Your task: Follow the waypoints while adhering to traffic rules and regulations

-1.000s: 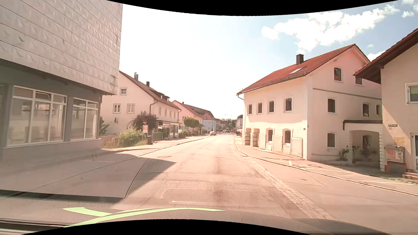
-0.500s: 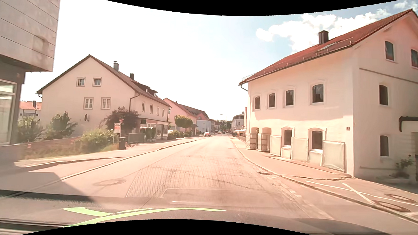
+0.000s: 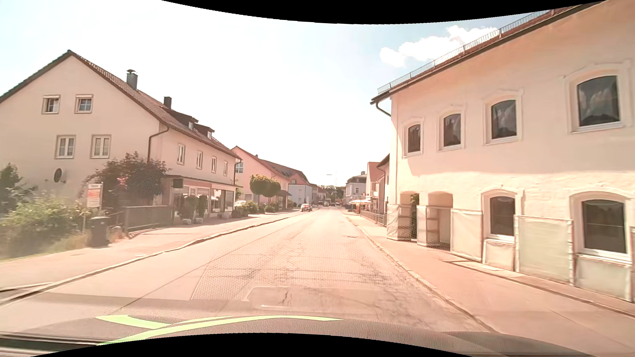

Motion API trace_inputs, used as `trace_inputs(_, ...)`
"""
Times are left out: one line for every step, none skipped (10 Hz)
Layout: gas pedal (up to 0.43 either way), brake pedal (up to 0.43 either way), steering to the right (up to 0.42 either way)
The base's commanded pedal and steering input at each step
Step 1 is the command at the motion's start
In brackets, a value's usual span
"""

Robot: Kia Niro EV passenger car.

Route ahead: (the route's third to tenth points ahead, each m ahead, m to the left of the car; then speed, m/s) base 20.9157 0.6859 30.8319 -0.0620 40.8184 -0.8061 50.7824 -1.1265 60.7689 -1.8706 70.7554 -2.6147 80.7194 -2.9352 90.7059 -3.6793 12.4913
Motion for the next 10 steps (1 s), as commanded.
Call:
trace_inputs(0.000,0.055,0.018)
trace_inputs(0.000,0.043,0.018)
trace_inputs(0.000,0.049,0.018)
trace_inputs(0.000,0.049,0.018)
trace_inputs(0.000,0.049,0.018)
trace_inputs(0.000,0.049,0.016)
trace_inputs(0.000,0.049,0.016)
trace_inputs(0.000,0.049,0.016)
trace_inputs(0.000,0.049,0.015)
trace_inputs(0.000,0.055,0.015)
